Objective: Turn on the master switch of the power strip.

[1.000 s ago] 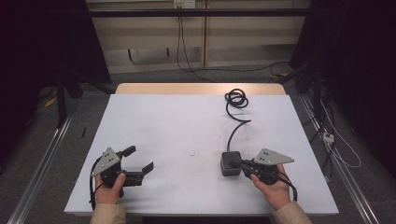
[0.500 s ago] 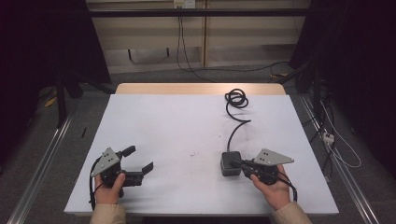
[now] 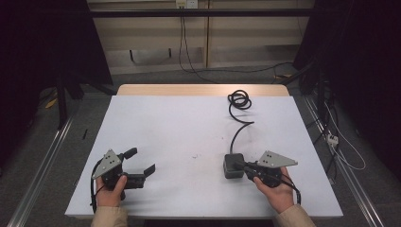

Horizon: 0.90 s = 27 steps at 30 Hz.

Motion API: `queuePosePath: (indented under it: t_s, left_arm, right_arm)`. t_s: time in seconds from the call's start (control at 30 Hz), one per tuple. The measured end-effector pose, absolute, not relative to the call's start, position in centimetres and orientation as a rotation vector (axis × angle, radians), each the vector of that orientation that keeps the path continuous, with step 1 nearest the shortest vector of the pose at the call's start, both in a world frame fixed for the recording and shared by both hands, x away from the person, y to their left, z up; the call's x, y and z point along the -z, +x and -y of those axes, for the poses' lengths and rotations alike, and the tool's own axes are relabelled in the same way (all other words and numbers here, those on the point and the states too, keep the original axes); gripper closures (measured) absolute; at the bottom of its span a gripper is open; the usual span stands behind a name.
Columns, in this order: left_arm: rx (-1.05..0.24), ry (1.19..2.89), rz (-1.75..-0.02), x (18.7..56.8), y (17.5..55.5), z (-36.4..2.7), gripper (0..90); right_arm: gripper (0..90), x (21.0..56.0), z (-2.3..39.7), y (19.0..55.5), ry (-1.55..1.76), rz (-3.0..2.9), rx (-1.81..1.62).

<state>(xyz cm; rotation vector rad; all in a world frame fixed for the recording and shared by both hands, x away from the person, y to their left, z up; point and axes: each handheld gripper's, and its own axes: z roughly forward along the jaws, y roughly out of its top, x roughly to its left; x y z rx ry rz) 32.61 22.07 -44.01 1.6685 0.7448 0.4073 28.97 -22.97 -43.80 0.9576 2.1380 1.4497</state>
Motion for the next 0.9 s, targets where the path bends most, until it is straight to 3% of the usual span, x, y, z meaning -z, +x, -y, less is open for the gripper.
queuePosePath:
  t_s: [0.9]
  left_arm:
    - [-0.409,1.668,-0.747,44.01,32.60,-22.11,3.2]
  right_arm:
    - [90.0,43.79,22.82,28.88,0.966,-2.137,-1.430]
